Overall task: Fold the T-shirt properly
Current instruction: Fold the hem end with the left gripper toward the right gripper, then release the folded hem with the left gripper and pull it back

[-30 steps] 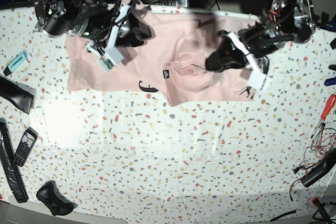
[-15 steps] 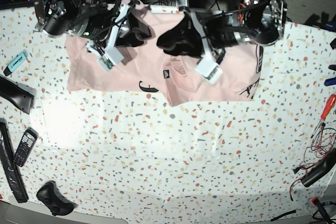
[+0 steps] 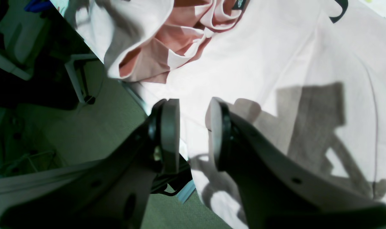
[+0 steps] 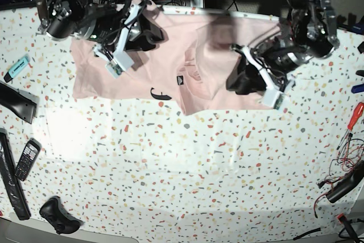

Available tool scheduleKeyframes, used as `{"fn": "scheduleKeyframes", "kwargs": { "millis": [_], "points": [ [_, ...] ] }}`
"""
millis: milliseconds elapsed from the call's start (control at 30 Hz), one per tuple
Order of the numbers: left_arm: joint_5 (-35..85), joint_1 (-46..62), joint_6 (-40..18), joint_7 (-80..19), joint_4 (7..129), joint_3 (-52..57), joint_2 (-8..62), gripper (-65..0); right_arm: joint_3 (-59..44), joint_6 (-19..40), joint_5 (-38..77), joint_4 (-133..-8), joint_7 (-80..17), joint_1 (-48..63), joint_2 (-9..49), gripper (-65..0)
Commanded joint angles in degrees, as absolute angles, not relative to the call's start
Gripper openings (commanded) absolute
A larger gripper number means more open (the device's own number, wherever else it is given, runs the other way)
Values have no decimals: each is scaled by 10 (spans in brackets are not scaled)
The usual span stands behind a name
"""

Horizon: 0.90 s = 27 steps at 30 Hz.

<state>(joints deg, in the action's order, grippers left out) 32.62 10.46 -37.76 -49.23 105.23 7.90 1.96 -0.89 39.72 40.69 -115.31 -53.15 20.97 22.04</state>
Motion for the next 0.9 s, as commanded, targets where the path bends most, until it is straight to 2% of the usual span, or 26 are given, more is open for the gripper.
{"fn": "scheduleKeyframes", "kwargs": {
  "millis": [0, 100, 200, 267, 400, 533, 667, 733, 867],
  "points": [
    [324, 111, -382, -469, 1060, 61, 19, -497, -11, 400, 420, -1164, -521, 206, 225, -486],
    [246, 136, -381, -399, 1055, -8, 19, -500, -11, 400, 420, -1164, -521, 206, 225, -486],
    [171, 137, -326, -347, 1026, -84, 19, -500, -11, 400, 420, -1164, -521, 207, 225, -486],
    [142, 124, -302, -330, 991, -125, 19, -500, -11, 400, 420, -1164, -523, 207, 225, -486],
    [140, 91, -300, -332, 929, -192, 19, -500, -11, 400, 420, -1164, -526, 207, 225, -486],
    [179, 84, -303, -367, 915, -246, 19, -500, -11, 400, 420, -1164, -526, 206, 225, -486],
    [312, 84, -377, -407, 928, -260, 19, -500, -11, 400, 420, -1164, -525, 206, 225, -486],
    [364, 84, -387, -434, 957, -257, 20, -500, -11, 400, 420, -1164, -525, 206, 225, -486],
    [343, 84, -386, -455, 1039, -229, 20, -500, -11, 400, 420, -1164, -526, 207, 225, -486]
  ]
}}
